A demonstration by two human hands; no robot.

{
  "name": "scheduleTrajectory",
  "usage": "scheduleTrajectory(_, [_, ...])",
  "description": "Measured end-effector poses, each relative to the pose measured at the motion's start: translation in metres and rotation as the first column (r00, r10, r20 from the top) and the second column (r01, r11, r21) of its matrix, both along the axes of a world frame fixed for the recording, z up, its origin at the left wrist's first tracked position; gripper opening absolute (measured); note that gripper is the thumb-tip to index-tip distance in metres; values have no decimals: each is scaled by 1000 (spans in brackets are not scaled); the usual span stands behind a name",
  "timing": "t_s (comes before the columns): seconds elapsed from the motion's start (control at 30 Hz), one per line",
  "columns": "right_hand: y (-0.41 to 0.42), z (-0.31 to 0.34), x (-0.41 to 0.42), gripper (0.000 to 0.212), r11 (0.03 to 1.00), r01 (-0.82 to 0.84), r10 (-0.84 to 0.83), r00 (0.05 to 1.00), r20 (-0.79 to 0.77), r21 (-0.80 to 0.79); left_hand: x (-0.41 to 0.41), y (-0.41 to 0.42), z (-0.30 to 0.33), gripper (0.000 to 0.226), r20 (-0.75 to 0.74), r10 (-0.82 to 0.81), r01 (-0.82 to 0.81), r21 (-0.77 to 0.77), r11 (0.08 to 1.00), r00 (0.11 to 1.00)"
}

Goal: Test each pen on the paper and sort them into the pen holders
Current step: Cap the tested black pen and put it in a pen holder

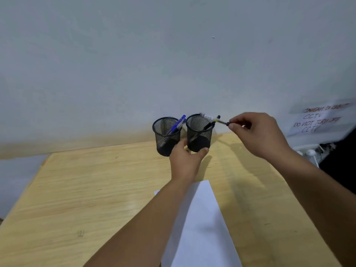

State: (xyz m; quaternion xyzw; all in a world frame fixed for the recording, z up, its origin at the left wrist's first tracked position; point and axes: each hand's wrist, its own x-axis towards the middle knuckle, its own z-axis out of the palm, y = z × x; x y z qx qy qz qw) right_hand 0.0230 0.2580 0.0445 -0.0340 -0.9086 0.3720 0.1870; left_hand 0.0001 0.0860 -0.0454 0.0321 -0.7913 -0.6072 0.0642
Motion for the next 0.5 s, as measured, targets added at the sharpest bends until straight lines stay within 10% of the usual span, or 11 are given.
scheduleTrajectory(0.23, [-4,3,-52,13,918,-138,126,990,58,371,-29,27,-20,77,-46,82,-88,-138,987,996])
scheduleTrajectory(0.5, [-16,-16,-84,16,801,-257,228,966,121,541,-42,41,-26,54,-105,174,-187,-130,974,979])
